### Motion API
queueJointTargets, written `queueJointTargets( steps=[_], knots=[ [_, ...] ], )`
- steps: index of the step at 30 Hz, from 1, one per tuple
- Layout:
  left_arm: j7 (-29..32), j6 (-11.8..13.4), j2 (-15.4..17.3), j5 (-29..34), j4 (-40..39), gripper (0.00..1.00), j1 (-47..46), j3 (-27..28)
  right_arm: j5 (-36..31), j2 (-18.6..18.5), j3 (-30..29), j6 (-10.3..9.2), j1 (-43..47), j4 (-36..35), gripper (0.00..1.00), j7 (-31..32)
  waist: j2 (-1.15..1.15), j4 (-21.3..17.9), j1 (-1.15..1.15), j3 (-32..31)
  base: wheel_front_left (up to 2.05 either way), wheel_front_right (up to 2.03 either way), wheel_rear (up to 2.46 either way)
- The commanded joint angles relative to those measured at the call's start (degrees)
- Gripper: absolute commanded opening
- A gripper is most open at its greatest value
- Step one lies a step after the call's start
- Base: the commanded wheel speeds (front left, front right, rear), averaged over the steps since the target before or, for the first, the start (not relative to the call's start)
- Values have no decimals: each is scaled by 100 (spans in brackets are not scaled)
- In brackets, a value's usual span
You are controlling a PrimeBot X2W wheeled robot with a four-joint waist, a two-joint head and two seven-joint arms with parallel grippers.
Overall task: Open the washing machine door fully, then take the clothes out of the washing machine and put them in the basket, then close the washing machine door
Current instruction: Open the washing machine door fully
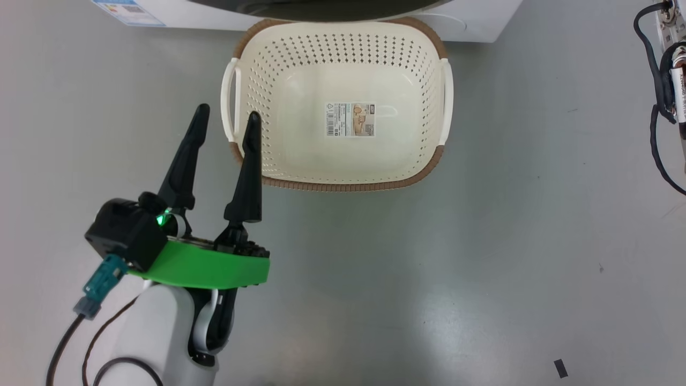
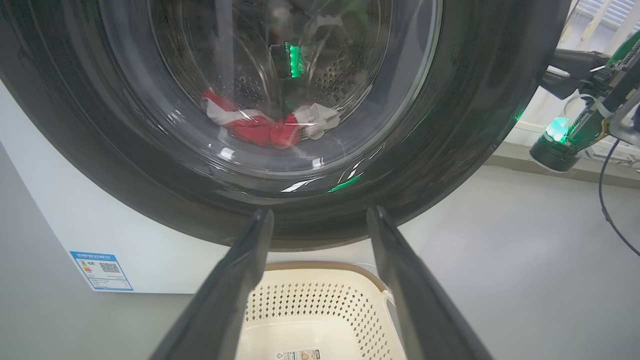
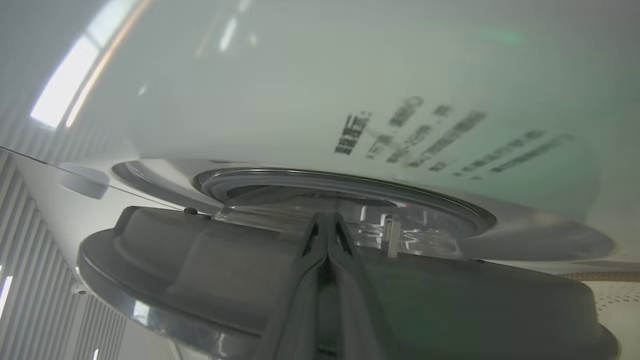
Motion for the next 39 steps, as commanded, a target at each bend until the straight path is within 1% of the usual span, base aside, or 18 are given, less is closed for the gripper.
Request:
queueJointTargets(
  steps=[1,11,25,34,39],
  knots=[
    [-44,-33,137,18,-97,100,-5,200,-22,196,107,5,-24,-231,0,104,0,-24,0,-17,0,0,0],
    [-44,-91,137,94,-18,100,12,308,-6,357,255,5,204,-430,0,444,0,-181,0,-89,0,0,0],
    [-44,-142,137,248,53,100,127,606,-93,568,444,5,540,-654,0,743,0,-477,0,-309,0,0,0],
    [-44,-145,137,244,112,100,184,648,-155,702,583,5,862,-663,0,874,0,-613,0,-498,0,0,0],
    [-44,-152,137,241,121,100,218,657,-198,755,585,5,924,-565,0,773,0,-635,0,-522,0,0,0]
  ],
)
